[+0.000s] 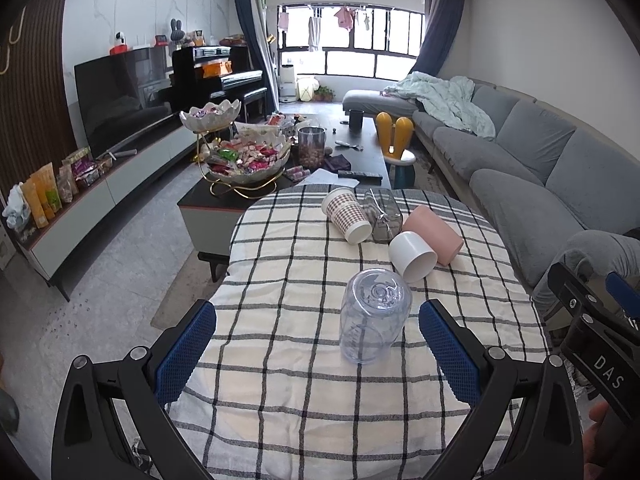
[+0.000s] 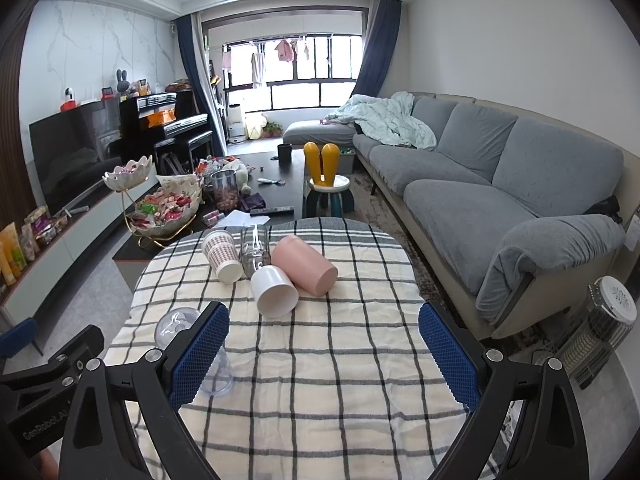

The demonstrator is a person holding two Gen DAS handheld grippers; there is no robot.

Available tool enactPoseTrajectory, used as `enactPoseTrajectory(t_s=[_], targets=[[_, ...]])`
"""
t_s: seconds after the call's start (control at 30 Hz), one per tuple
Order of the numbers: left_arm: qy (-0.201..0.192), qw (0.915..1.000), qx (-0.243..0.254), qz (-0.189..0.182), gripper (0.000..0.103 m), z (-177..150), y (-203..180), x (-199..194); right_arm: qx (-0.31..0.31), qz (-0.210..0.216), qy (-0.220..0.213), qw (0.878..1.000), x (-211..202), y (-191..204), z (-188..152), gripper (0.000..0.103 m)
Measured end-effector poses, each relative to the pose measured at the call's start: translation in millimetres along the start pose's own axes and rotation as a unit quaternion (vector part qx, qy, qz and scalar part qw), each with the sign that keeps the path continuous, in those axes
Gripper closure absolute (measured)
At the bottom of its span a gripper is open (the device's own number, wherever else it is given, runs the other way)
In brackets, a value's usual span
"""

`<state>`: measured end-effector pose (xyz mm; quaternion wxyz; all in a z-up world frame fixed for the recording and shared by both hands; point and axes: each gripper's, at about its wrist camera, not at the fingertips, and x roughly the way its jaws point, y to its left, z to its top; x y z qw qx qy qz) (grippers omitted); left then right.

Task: Flip cup upside down
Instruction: 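Open the left gripper and withdraw from the upside-down cup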

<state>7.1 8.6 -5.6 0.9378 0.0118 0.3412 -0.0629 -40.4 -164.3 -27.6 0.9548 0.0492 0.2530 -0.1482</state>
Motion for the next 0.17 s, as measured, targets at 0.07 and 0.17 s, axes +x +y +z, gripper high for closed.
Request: enactPoseTrajectory(t_s=[0.07, 0.17], targets=[[-0.001, 1.0, 0.002, 0.003, 0.0, -0.5, -0.8, 0.3, 0.0, 0.0, 0.0, 1.0, 0.3, -0.1, 0.1, 0.007], [-0.003, 1.0, 0.004, 0.007, 0.0, -1.0, -1.0, 0.4, 0.001, 0.0, 0.002, 1.0, -0.3, 0.3, -1.1, 0.007]])
